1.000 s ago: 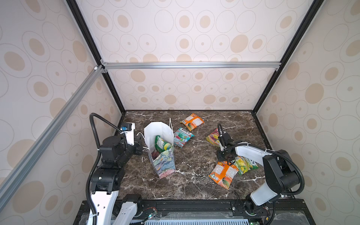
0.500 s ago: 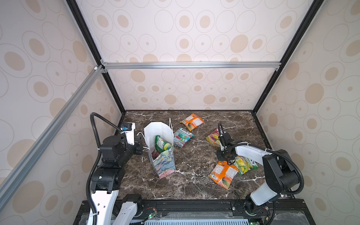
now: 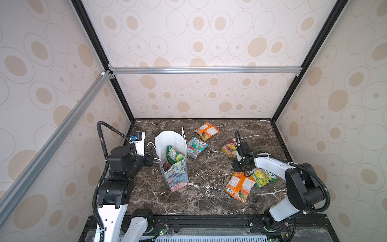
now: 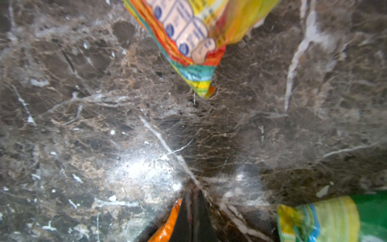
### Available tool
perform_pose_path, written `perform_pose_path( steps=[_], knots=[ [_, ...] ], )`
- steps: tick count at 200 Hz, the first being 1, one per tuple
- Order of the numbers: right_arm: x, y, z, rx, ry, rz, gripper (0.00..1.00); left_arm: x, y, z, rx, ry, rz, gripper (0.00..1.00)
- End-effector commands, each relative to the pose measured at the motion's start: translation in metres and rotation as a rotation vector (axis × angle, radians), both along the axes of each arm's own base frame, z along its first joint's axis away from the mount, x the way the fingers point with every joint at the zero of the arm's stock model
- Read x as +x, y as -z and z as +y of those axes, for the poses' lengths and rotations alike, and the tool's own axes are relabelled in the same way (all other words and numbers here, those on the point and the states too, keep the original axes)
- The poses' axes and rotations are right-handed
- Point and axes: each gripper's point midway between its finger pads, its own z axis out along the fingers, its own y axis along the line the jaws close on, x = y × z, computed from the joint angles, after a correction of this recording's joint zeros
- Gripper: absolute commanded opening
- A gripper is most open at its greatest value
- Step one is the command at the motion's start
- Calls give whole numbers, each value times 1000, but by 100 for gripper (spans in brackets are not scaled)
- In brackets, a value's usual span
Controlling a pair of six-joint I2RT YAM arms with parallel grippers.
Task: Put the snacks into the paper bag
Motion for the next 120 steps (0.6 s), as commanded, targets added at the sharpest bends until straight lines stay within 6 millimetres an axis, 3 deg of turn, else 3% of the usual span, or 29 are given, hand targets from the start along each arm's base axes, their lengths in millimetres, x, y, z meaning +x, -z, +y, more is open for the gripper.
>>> perform_pose_path(
  steps=[1,58,120],
  knots=[
    [10,-23,4,35,12,-60,0,0,-9,-1,14,8,-23,3],
    [9,-39,7,66,5,-103,0,-1,-9,-1,14,9,-22,3],
    [9,-70,14,137,-12,-172,0,-1,-10,-1,13,12,-24,2]
  ],
)
